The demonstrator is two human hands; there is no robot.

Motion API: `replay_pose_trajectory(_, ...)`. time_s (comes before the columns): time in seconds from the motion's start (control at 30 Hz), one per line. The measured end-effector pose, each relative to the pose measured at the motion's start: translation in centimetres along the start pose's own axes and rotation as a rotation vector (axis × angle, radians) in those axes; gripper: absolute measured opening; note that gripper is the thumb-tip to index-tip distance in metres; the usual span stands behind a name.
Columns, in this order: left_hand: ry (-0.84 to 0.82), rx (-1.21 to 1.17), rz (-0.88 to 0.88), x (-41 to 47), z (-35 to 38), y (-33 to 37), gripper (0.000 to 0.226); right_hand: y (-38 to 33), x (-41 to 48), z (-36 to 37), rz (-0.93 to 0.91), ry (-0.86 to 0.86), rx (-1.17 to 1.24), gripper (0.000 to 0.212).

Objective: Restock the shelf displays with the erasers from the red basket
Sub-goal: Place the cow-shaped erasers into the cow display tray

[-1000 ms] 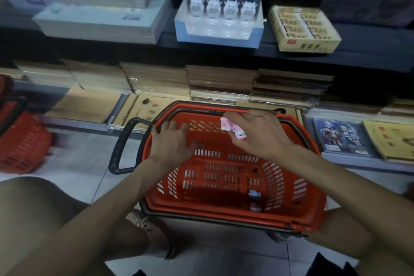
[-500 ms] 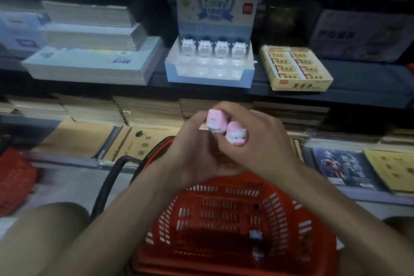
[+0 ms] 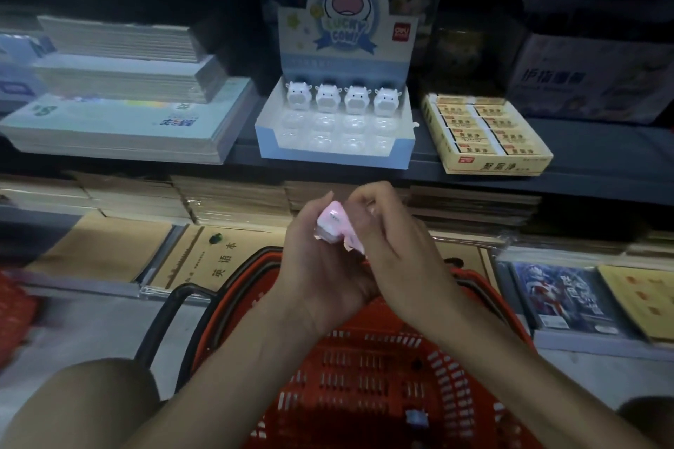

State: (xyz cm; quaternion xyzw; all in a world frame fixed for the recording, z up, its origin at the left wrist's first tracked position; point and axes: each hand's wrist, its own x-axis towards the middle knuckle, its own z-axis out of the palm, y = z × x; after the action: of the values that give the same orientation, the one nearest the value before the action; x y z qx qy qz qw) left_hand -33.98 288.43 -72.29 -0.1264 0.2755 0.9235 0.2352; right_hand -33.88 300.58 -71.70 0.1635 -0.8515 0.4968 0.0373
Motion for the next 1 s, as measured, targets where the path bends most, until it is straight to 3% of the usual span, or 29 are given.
replay_pose_trajectory(0.2, -0.001, -0.119, 0.084, 0.4, 0.7, 0.2, 0.046, -0.9, 1.4, -0.7, 0.213, 0.128, 0.538, 0.038)
replay_pose_trajectory(0.3, 0.017, -0.232, 0.118, 0.7, 0.6, 0.9, 0.017, -0.8, 2.0, -1.6, 0.244, 0.105, 0.860, 0.027)
replay_pose_trajectory(0.37, 0.095, -0.255, 0.165, 1.0, 0.4, 1.5, 0.018, -0.7, 2.3, -2.3, 0.240, 0.116, 0.938, 0.029)
replay_pose_trajectory(0.53, 0.131, -0.166, 0.211, 0.5, 0.2, 2.9, 0.045, -0.7, 2.4, -3.3, 0.230, 0.124, 0.755, 0.041)
replay_pose_trajectory(0.77, 0.044, 0.276, 0.219, -0.8, 1.0, 3.4, 0.041, -1.3, 2.0, -3.9, 0.173, 0.158, 0.553, 0.034)
replay_pose_trajectory(0.9, 0.060, 0.400, 0.255, -1.4, 1.7, 3.2, 0.037, -1.3, 2.0, -3.9, 0.151, 0.176, 0.396, 0.031)
replay_pose_trajectory(1.0, 0.042, 0.450, 0.285, -1.4, 1.8, 2.9, 0.037, -1.5, 2.0, -3.7, 0.148, 0.215, 0.421, 0.031)
